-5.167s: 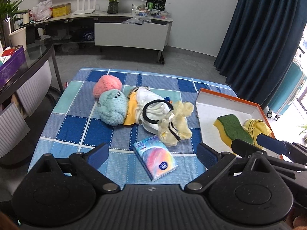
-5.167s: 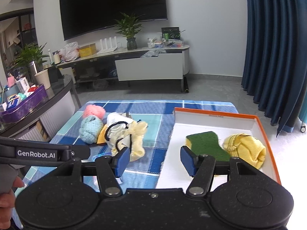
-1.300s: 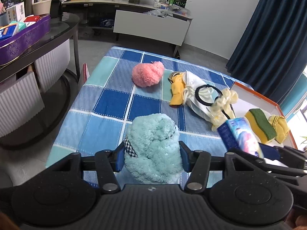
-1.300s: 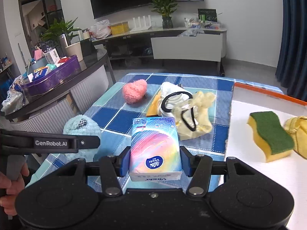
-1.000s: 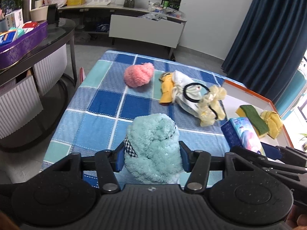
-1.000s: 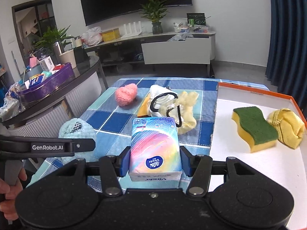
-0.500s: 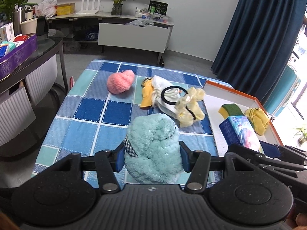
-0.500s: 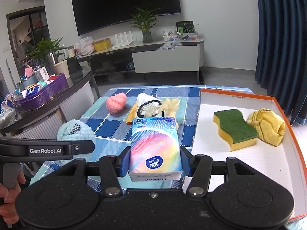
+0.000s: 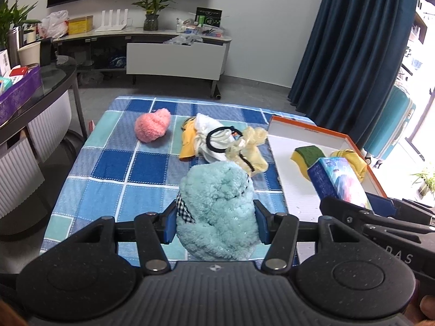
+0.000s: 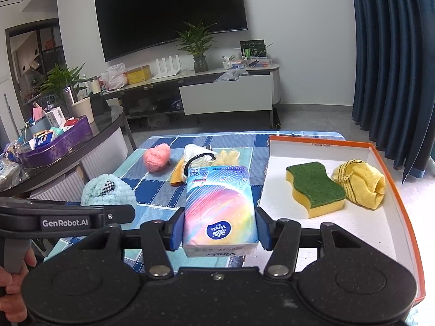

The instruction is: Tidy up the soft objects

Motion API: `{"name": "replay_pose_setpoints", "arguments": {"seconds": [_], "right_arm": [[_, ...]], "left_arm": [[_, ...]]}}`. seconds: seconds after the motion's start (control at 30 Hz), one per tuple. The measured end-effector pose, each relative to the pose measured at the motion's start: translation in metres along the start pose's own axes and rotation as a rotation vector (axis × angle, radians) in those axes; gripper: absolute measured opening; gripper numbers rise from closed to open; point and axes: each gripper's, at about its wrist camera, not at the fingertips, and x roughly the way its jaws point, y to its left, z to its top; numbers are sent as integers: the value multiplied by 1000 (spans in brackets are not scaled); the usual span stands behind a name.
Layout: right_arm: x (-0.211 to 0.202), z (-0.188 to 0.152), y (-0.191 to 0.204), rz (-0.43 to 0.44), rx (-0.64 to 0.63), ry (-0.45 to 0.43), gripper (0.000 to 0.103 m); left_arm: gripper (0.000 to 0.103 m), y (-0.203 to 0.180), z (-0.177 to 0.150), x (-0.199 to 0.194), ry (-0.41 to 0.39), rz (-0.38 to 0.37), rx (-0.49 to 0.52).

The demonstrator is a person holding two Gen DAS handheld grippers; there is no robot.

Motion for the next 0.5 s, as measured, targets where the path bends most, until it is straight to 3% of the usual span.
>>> {"name": "replay_pose_setpoints", "arguments": {"seconds": [0.5], "right_arm": [[-17, 2, -13, -26, 27, -37, 64]], "left_arm": [[55, -20, 1, -4, -17, -31, 38]]}}
